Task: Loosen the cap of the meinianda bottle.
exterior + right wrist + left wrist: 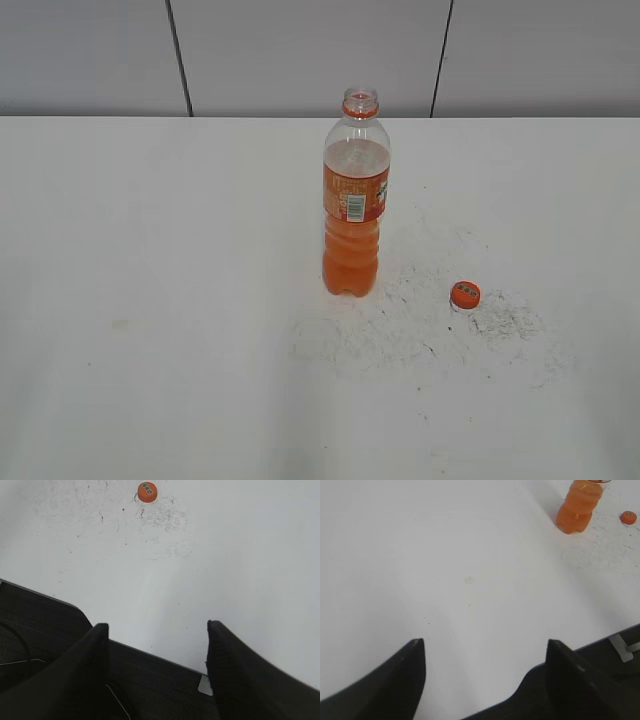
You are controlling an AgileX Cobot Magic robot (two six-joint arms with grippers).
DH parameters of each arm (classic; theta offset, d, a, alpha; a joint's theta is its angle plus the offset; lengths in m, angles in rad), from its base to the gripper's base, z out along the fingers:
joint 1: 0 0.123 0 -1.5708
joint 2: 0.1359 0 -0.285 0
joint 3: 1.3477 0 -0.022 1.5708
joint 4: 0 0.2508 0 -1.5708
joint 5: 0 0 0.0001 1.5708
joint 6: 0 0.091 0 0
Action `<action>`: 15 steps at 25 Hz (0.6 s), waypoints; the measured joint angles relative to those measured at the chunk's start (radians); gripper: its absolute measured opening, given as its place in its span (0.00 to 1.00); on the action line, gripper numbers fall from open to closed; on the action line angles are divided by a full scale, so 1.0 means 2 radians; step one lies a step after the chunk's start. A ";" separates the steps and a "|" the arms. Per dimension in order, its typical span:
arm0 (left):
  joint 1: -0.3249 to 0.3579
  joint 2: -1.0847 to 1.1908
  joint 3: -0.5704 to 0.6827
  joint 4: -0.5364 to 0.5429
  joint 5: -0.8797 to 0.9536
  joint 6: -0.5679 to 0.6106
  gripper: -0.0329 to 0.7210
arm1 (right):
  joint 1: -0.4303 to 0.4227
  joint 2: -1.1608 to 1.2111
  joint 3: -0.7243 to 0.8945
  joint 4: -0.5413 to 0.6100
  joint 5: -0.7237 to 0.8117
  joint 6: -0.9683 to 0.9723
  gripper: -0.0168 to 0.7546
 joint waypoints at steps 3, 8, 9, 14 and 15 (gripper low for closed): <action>0.000 0.000 0.000 0.000 0.000 0.000 0.80 | 0.000 0.000 0.000 0.000 0.000 0.000 0.61; 0.004 0.000 0.000 -0.002 0.000 0.000 0.80 | 0.000 0.000 0.000 -0.001 0.000 -0.002 0.61; 0.009 0.000 0.000 -0.002 0.000 0.000 0.80 | 0.000 0.000 0.000 -0.001 0.000 -0.002 0.61; 0.060 0.000 0.000 -0.002 0.000 0.000 0.79 | 0.000 0.000 0.000 -0.001 0.000 -0.002 0.61; 0.071 0.000 0.000 -0.002 0.000 0.000 0.79 | 0.000 0.000 0.000 -0.001 0.000 -0.002 0.61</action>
